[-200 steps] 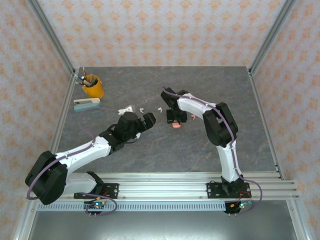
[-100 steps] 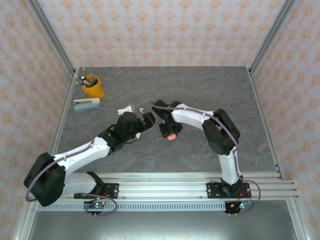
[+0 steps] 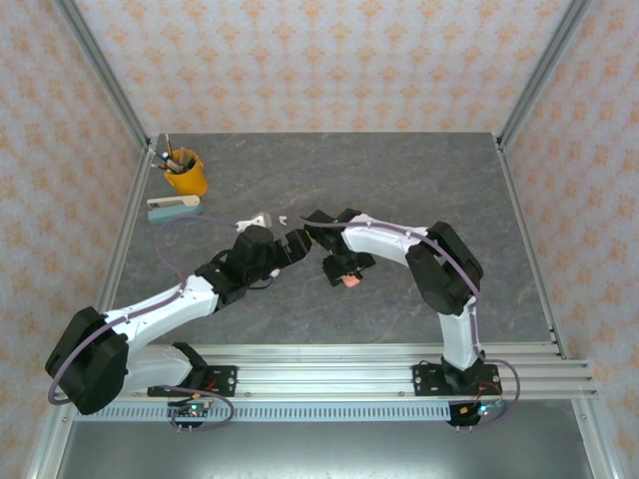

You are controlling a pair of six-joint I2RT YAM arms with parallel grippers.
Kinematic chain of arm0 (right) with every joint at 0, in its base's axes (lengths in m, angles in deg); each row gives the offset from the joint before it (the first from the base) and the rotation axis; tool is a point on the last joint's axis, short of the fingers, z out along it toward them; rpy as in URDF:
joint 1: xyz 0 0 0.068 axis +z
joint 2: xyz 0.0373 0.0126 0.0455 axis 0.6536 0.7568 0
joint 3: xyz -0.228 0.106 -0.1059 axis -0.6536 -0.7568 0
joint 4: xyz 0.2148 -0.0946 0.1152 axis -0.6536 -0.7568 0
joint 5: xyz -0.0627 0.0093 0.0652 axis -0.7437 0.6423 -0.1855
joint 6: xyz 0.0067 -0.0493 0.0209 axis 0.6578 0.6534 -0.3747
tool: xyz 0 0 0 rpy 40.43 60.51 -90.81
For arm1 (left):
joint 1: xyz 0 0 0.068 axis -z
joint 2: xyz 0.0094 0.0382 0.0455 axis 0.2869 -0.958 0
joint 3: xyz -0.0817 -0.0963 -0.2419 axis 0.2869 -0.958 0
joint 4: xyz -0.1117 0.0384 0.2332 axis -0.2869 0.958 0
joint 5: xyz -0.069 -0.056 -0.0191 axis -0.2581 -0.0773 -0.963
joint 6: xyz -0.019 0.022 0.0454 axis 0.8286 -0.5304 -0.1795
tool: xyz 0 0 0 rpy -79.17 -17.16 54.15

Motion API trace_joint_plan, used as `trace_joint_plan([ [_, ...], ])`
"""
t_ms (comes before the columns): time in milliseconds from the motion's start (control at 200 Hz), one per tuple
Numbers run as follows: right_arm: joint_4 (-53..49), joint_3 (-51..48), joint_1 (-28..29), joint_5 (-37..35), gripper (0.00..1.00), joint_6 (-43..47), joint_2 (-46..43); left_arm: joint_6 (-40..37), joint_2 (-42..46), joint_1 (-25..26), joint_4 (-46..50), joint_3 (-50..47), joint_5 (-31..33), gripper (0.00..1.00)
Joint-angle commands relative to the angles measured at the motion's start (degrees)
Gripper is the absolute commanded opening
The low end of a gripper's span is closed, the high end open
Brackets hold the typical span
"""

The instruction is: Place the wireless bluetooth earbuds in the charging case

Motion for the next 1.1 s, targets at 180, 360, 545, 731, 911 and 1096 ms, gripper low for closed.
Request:
trace_joint_plan([
  [180,-3.21,-5.21,2.21,-4.28,0.77,-4.75,-4.61,1.09,1.31,-0.83,-2.73,-0.28,4.2,0.98],
  [360,-3.82,-7.14,2.12,-6.36,0.77,-6.37,-6.44,1.36,1.54,-0.83,-2.73,-0.12,4.03,0.98],
  [545,-5.49,-6.38,1.77,-4.62,0.78,-9.46,-9.06,1.43,1.12,-0.83,-2.72,0.49,3.67,0.98],
  [731,-5.1,-1.61,1.77,0.14,0.89,-23.47,-12.46,1.74,1.7,-0.83,-1.16,1.08,5.08,0.99],
  [911,-5.19,1.83,1.15,-0.05,0.95,-42.51,-9.32,3.01,2.51,-0.99,2.25,1.89,10.0,1.0],
  [1096,-4.17,3.52,0.48,0.47,0.98,-47.53,-5.16,2.96,1.78,-2.4,4.14,3.31,9.66,1.0],
])
